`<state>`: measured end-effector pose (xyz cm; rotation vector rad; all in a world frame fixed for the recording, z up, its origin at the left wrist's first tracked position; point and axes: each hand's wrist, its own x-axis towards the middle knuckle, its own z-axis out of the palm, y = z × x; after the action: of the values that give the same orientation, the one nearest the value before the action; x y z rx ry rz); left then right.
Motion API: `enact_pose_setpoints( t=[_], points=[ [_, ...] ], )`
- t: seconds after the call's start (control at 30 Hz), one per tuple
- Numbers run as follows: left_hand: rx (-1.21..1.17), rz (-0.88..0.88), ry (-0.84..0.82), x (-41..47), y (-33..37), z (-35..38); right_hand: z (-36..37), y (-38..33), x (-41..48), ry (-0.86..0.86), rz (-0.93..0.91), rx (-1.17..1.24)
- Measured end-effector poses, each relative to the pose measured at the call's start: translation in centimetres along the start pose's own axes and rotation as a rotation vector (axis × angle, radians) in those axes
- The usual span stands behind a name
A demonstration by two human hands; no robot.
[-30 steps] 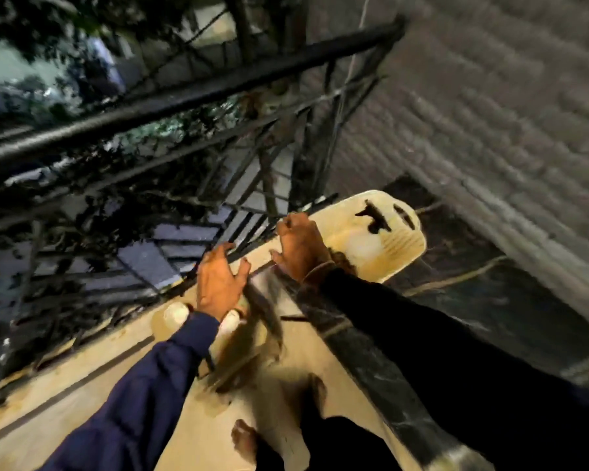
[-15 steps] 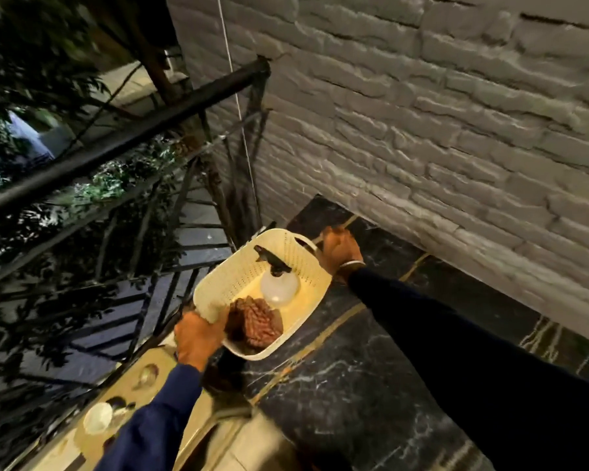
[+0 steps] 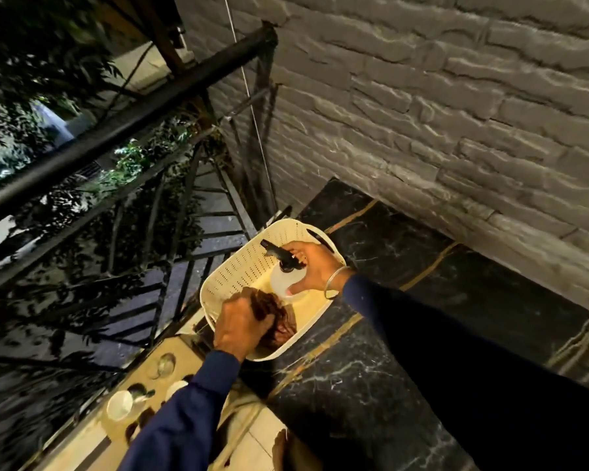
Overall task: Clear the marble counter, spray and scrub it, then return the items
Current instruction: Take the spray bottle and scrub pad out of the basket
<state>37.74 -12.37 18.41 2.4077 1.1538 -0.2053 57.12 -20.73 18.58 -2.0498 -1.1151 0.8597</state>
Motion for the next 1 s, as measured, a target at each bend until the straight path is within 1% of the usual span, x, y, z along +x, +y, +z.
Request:
enact_pose_setpoints(
  t=[0.07, 0.13, 0.17, 0.23, 0.33, 0.43, 0.5, 0.67, 0.8, 0.87, 1.0],
  points=[
    [0.083, -0.003, -0.187, 1.2, 0.5, 0.8, 0.6, 0.5, 1.0, -0.02, 0.046, 0.027],
    [0.161, -0.017, -0.322, 2.8, 1.0, 1.8, 1.3, 0.9, 2.2, -0.049, 0.053, 0.018],
    [0.21, -0.011, -0.367, 3.3, 1.3, 2.3, 1.7, 1.1, 2.6, -0.067, 0.057, 0.034],
    [0.319, 0.007, -0.391, 4.5, 1.7, 3.4, 2.5, 1.4, 3.3, -0.079, 0.054, 0.055],
    [0.43, -0.014, -0.349, 5.4, 1.4, 4.7, 3.4, 0.9, 3.5, -0.043, 0.023, 0.085],
    [0.409, -0.027, -0.337, 6.0, 0.6, 5.3, 3.9, 0.4, 3.9, 0.039, 0.034, 0.112],
    [0.353, -0.049, -0.35, 6.1, 0.0, 5.5, 4.1, 0.0, 3.8, 0.065, 0.022, 0.12],
    [0.327, 0.029, -0.327, 6.8, -0.8, 5.3, 3.2, -2.3, 3.1, 0.264, -0.074, 0.288],
    [0.285, 0.093, -0.226, 6.7, 0.1, 3.3, 1.3, -5.3, 1.6, 0.383, -0.202, 0.252],
    [0.198, 0.115, -0.152, 6.4, 1.0, 1.5, 0.1, -6.3, 0.4, 0.461, -0.252, 0.229],
    [-0.17, 0.218, 0.041, 6.2, 3.1, -3.1, -2.8, -7.5, -2.0, 0.682, -0.294, 0.145]
  ],
)
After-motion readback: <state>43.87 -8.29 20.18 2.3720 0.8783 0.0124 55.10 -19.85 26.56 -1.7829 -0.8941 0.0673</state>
